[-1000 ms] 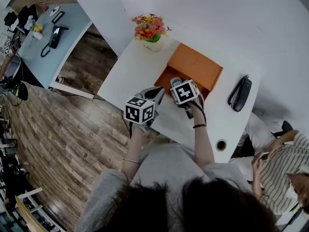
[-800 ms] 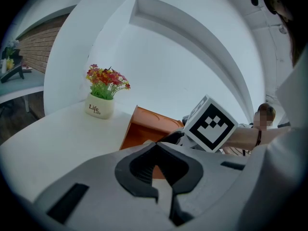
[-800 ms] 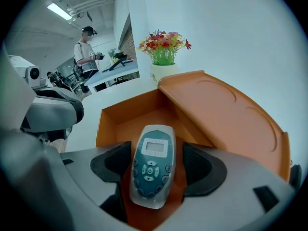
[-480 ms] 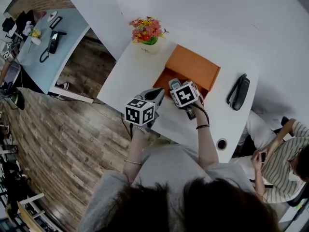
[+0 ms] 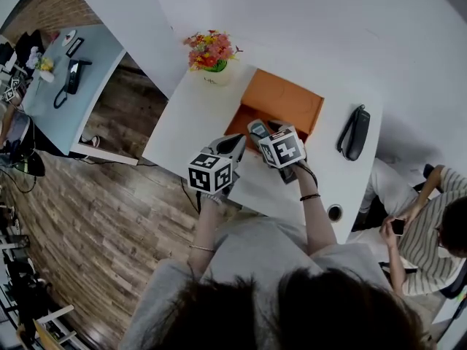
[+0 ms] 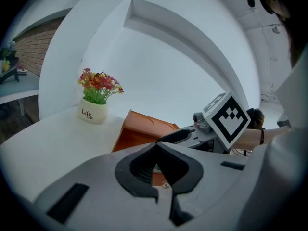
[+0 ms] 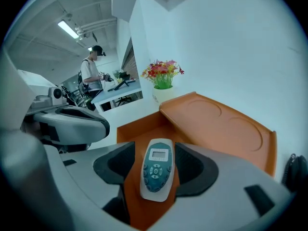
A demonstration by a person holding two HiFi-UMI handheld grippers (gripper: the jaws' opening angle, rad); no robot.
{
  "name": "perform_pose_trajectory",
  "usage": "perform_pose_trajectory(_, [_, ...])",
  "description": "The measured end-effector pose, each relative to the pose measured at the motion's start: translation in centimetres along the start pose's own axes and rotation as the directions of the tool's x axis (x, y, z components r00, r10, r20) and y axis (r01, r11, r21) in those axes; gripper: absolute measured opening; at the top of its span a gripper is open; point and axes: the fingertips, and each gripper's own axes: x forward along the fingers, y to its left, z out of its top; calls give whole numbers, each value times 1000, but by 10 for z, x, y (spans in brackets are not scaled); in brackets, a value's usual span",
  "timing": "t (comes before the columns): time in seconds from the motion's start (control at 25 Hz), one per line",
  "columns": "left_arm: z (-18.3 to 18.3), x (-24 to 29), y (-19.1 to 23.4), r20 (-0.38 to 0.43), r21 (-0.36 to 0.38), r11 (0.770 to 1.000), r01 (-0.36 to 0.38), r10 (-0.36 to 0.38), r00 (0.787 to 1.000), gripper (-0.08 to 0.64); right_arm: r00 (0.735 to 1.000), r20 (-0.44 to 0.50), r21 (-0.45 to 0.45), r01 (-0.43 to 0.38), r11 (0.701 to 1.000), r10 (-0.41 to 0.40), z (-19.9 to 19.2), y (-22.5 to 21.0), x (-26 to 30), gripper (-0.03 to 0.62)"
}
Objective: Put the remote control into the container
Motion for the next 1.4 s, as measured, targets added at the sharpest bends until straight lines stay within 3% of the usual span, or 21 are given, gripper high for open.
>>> perform_pose_trajectory(0.12, [3, -2, -3, 11, 8, 1000, 4, -4, 1000, 3, 999, 38, 11, 3, 1000, -3, 6, 3, -10, 225])
perform_pose_trajectory(0.24, [5, -4, -6, 25, 15, 1000, 9, -9, 1000, 3, 997, 80, 6, 18, 1000, -18, 13, 4, -20, 133])
perform_pose_trajectory(0.52, [16, -9, -15, 72, 42, 999, 23, -26, 997, 3, 980, 198, 15, 3, 1000, -6, 33, 11, -43, 49])
perform_pose_trajectory(0.92, [36, -19, -42, 139, 101, 993, 65, -79, 987, 3, 944, 330, -23, -7, 1000, 15, 53, 23, -78, 0])
perform_pose_trajectory(1.4, [57, -39, -84, 213, 172, 983, 66, -103, 972, 3, 872, 489, -49, -19, 999, 41, 68, 31, -137, -2])
